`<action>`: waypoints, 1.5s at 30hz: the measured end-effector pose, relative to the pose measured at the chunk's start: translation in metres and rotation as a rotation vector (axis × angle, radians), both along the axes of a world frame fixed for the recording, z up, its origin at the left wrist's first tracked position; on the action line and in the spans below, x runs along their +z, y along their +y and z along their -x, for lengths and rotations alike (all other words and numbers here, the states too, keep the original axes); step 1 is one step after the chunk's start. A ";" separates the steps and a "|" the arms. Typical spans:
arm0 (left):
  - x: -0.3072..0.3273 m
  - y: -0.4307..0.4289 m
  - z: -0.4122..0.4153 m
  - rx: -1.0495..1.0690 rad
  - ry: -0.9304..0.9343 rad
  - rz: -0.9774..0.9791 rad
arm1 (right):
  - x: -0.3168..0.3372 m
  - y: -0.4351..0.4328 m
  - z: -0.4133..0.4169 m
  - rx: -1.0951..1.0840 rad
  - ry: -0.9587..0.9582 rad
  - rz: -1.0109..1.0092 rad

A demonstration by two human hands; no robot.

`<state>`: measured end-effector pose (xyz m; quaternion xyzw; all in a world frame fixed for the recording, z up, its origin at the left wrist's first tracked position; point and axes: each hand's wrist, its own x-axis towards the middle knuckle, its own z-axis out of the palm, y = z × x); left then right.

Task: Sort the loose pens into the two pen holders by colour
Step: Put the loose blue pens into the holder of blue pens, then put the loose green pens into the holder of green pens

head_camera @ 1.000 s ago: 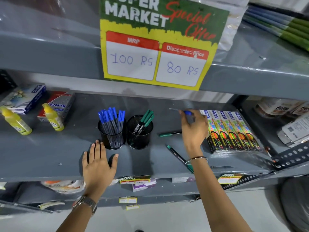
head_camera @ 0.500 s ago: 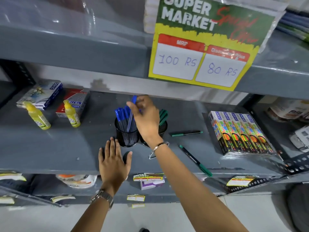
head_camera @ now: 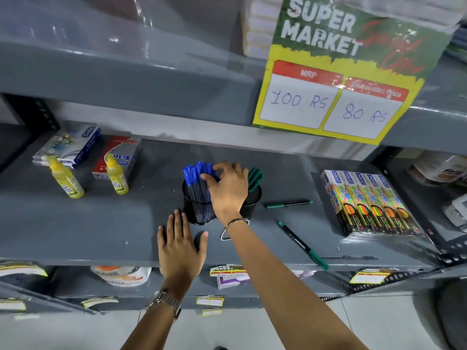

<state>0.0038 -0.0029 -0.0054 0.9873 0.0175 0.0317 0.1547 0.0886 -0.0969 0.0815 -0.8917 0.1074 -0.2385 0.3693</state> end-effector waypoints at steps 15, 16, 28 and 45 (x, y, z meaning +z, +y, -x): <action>-0.008 0.001 0.000 0.020 -0.038 -0.049 | -0.029 -0.121 0.092 -0.094 0.037 0.079; -0.009 0.001 0.000 0.021 -0.043 -0.046 | -0.039 -0.141 0.106 -0.126 0.113 0.136; -0.012 -0.003 -0.002 0.022 -0.087 -0.044 | -0.079 -0.196 0.144 -0.245 0.255 0.183; -0.013 -0.002 -0.001 0.032 -0.085 -0.048 | 0.060 -0.117 0.056 -0.068 -0.496 -0.479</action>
